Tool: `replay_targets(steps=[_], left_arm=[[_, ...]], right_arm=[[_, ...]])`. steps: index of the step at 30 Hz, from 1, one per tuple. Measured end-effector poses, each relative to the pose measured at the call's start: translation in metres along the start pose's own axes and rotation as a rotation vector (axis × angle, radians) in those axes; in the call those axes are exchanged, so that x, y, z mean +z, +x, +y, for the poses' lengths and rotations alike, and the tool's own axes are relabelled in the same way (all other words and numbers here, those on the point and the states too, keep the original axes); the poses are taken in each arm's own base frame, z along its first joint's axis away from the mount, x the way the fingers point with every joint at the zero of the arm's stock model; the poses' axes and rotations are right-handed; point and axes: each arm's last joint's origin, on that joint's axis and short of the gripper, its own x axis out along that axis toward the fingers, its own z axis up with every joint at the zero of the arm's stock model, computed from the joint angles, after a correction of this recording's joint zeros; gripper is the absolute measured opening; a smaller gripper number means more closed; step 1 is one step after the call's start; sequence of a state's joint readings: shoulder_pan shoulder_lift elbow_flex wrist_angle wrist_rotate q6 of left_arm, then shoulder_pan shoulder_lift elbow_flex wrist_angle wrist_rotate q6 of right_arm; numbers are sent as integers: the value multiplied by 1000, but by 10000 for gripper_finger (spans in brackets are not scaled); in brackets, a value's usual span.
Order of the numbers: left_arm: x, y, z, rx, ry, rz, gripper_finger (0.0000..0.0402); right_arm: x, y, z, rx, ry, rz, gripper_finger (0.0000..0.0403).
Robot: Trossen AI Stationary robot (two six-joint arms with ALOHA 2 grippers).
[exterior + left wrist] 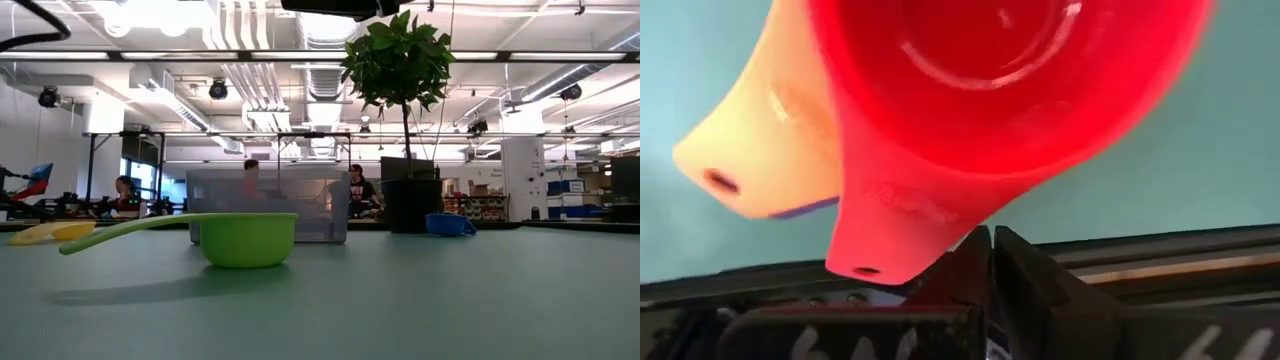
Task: Nest measuring cups in basket
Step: Stack the red measuring cup on top of the orange measuring cup
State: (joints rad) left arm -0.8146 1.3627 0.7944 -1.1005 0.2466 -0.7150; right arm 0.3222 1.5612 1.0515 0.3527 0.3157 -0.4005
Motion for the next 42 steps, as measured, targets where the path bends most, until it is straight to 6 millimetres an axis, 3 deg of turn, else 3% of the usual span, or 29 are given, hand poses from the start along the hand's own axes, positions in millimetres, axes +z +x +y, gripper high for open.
replay_targets(steps=[32,36,42], left_arm=[[0,-2,11,274,-6,-155,0],[0,-2,11,279,-6,-164,0],[1,-2,12,297,-5,-181,0]], right_arm=[[-2,1,-2,-2,68,9,9],[-9,12,-2,-11,90,32,8],[-12,46,-3,-3,96,47,9]])
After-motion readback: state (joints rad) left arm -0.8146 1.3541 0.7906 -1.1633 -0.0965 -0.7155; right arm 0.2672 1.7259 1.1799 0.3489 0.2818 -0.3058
